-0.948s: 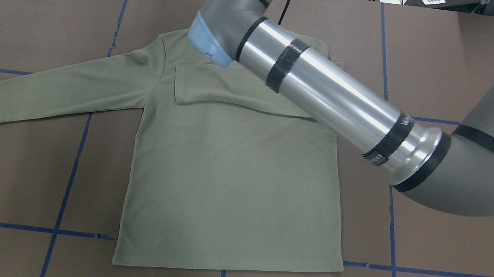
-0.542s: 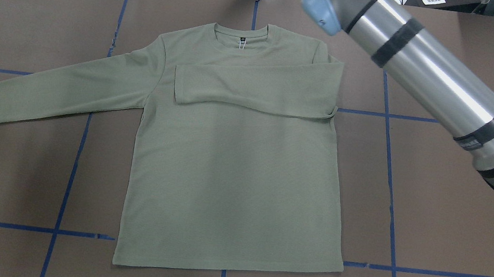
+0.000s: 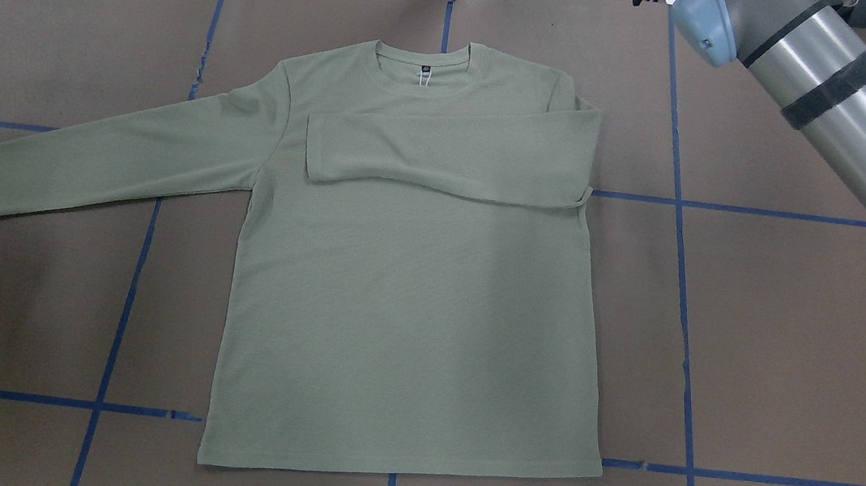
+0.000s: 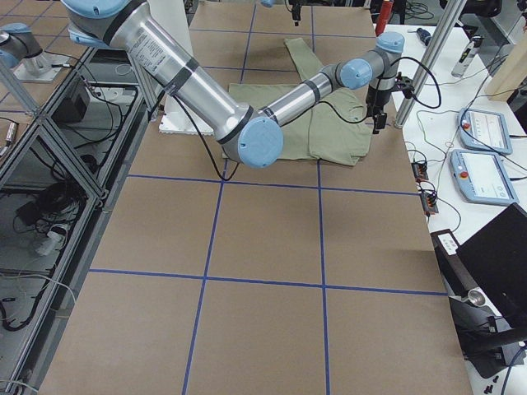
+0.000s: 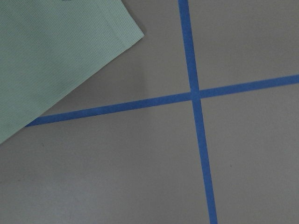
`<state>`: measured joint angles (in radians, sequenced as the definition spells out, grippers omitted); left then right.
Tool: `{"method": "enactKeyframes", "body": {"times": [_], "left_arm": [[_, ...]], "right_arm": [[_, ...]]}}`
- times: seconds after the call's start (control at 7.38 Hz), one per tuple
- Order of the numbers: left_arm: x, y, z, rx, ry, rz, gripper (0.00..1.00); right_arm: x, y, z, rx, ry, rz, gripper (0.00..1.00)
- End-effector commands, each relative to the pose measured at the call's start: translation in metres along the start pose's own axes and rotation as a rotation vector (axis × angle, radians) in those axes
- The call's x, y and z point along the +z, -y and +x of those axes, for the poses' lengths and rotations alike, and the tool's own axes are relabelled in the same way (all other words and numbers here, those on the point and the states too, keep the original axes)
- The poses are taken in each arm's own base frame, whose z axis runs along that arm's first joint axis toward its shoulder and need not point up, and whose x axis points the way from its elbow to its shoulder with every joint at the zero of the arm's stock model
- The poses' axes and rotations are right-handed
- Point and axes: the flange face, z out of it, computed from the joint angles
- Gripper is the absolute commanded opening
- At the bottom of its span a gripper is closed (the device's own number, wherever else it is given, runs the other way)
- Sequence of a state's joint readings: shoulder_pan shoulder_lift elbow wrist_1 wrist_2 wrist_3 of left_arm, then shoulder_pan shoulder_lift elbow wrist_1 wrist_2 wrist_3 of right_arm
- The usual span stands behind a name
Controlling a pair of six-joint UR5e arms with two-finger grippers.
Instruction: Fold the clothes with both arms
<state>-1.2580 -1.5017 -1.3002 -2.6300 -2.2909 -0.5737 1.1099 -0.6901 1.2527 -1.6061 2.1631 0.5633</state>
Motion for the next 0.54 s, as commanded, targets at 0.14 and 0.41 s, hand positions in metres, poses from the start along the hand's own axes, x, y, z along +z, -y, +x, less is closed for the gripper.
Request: {"method": "enactKeyframes", "body": {"times": [0.14, 0.41], "left_arm": [[0.033, 0.007, 0.002, -0.033, -0.006, -0.008, 0.71], [0.047, 0.017, 0.004, -0.029, -0.010, -0.023, 0.71]], "right_arm": [[0.000, -0.001, 0.007, -0.001, -0.001, 0.001, 1.00], [0.001, -0.002, 0.008, 0.000, -0.001, 0.001, 1.00]]}}
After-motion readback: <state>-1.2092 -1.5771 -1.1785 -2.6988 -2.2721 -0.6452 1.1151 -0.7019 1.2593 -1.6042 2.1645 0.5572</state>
